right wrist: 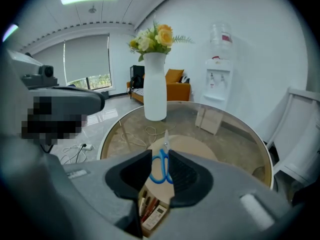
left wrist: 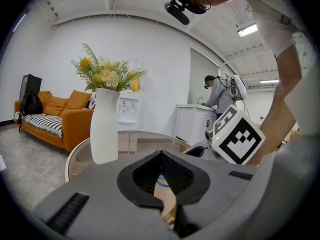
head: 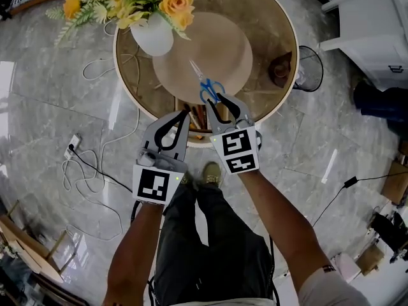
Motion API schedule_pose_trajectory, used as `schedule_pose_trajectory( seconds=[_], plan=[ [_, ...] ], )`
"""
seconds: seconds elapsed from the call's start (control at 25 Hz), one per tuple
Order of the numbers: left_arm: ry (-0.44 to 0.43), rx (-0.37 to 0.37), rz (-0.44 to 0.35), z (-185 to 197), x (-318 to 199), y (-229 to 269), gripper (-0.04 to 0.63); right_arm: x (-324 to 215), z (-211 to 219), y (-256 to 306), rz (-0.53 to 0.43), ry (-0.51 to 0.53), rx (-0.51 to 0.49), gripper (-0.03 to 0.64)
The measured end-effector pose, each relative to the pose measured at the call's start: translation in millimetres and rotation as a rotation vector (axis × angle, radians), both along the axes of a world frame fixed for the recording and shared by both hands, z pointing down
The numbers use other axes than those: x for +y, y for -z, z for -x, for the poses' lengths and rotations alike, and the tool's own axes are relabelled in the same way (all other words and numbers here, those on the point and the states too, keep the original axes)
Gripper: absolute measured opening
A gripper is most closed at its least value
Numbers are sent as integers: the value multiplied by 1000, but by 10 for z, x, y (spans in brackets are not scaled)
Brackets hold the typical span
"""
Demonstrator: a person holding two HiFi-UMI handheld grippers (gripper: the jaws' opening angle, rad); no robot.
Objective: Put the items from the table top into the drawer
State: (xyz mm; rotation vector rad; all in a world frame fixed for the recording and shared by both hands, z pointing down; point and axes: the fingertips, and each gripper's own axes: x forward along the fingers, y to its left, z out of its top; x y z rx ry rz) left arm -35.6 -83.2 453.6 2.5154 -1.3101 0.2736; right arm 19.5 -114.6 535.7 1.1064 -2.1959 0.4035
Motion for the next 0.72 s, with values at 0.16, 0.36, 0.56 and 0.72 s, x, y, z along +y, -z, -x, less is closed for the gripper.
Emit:
schedule_pose_trajectory(
  seconds=[0.16, 0.36, 0.56, 0.72],
  plan=[
    [0, 4, 8, 30, -29, -26, 0, -60, 2, -173, 61, 4, 52, 125],
    [-2, 13, 6, 52, -65, -27, 0, -77, -1, -377, 131, 16, 118, 139],
    [-8, 25, 10, 58, -74, -23, 0, -119, 19, -476, 165, 20, 145, 143],
    [-9, 35, 14, 67, -91, -30, 0, -164, 5, -515, 178, 6, 157, 139]
  ],
)
